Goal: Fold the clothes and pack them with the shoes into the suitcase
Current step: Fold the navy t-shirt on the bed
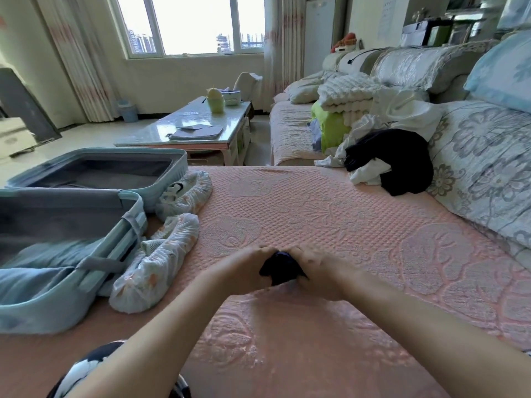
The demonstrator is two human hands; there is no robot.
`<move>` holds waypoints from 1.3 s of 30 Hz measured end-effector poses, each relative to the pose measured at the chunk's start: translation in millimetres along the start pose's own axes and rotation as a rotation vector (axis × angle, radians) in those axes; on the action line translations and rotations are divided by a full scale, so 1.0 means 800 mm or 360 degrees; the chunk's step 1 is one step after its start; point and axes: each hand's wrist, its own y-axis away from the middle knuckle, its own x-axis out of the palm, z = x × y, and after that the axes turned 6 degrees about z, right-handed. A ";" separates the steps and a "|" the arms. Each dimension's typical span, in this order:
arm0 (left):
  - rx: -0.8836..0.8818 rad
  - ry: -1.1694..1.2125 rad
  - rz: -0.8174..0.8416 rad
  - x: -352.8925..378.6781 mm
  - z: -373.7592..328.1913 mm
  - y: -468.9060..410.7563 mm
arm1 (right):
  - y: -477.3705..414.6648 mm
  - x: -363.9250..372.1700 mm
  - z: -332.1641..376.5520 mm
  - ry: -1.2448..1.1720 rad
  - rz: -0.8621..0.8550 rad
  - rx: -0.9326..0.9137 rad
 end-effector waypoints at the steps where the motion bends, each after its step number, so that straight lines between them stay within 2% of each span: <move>1: 0.0003 0.0014 -0.0036 -0.015 0.008 0.008 | -0.007 -0.005 0.009 -0.0066 -0.0040 -0.0037; 6: -0.0147 -0.0084 -0.0401 -0.103 0.068 0.072 | -0.072 -0.055 0.093 -0.0342 -0.0250 -0.0343; 12: -0.0403 0.0127 -0.0804 -0.183 0.171 0.197 | -0.182 -0.097 0.238 -0.0307 -0.0410 -0.0740; 16: -0.0553 0.0238 -0.0999 -0.204 0.243 0.264 | -0.257 -0.110 0.337 -0.0194 -0.0453 -0.0860; 22: -0.0870 0.0506 -0.1169 -0.214 0.356 0.308 | -0.351 -0.096 0.424 -0.0449 -0.0422 -0.0834; 26: -0.0960 0.0571 -0.1144 -0.224 0.407 0.312 | -0.403 -0.071 0.452 -0.0634 -0.0348 -0.0700; 28: -0.1053 0.0548 -0.1097 -0.229 0.432 0.325 | -0.426 -0.057 0.475 -0.0680 -0.0327 -0.0749; 33: -0.1556 0.0518 -0.1029 -0.217 0.486 0.381 | -0.472 -0.027 0.559 -0.0766 -0.0342 -0.0855; 36: -0.1844 0.0497 -0.0781 -0.196 0.497 0.413 | -0.490 -0.006 0.604 -0.0625 -0.0249 -0.0933; 39: -0.1976 0.0373 -0.0276 -0.179 0.496 0.430 | -0.492 0.023 0.633 -0.0421 -0.0087 -0.0791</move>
